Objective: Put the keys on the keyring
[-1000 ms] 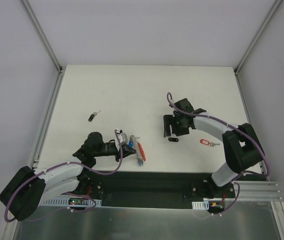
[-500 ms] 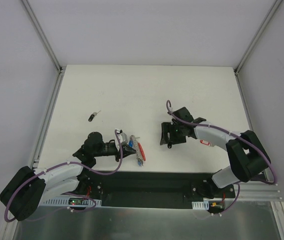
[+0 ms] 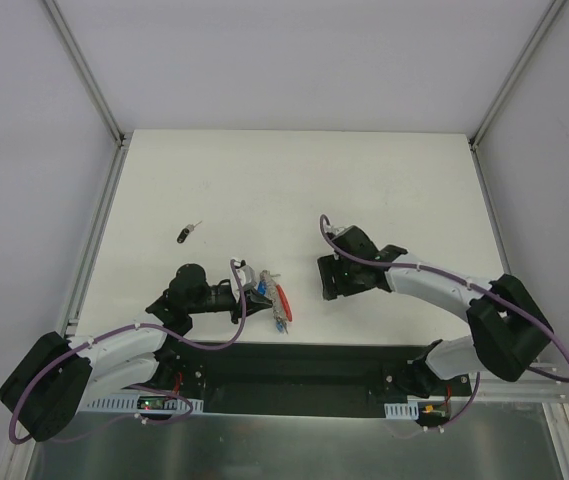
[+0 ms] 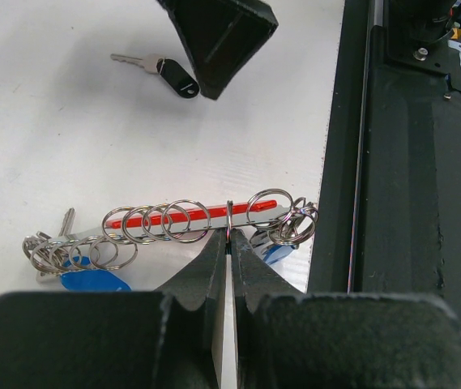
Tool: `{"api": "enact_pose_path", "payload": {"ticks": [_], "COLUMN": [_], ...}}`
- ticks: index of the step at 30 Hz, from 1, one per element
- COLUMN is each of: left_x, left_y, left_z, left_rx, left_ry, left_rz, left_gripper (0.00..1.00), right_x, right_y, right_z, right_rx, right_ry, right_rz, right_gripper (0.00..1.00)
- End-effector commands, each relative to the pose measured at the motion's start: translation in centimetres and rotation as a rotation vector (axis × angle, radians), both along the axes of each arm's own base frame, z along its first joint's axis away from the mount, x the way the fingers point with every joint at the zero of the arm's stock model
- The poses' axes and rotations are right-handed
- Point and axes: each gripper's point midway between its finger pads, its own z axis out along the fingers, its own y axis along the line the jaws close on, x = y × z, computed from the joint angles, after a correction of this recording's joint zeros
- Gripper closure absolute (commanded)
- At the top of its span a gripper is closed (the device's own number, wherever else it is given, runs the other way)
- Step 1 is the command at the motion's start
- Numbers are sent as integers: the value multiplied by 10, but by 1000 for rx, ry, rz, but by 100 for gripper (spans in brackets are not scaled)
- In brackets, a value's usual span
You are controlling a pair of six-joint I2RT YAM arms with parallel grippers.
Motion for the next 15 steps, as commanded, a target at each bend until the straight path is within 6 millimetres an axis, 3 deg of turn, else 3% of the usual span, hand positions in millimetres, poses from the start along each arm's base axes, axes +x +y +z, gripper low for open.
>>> {"api": "enact_pose_path", "payload": {"ticks": [1, 4, 9, 10, 12, 15], "left_x": [3, 3, 3, 4, 4, 4], "left_y": [-9, -8, -8, -8, -8, -8], "left_z": [24, 23, 22, 23, 23, 22], "left_rx": [-48, -47, -43, -44, -44, -43], "left_ry": [-62, -64, -61, -65, -65, -61], "left_rz": [-42, -41, -39, -38, -38, -38], "left_gripper": [100, 100, 100, 100, 100, 100], "right_x": [30, 41, 51, 52, 55, 55], "right_y": [-25, -36, -41, -39, -40, -32], "right_z": [34, 42, 36, 31, 28, 23], "right_rx": [-116, -214, -298, -287, -277, -246], "right_ry": [-215, -278, -320, -317, -312, -306], "right_rz": [126, 289, 523, 559, 573, 625], "right_gripper": [35, 37, 45, 61, 71, 68]}}
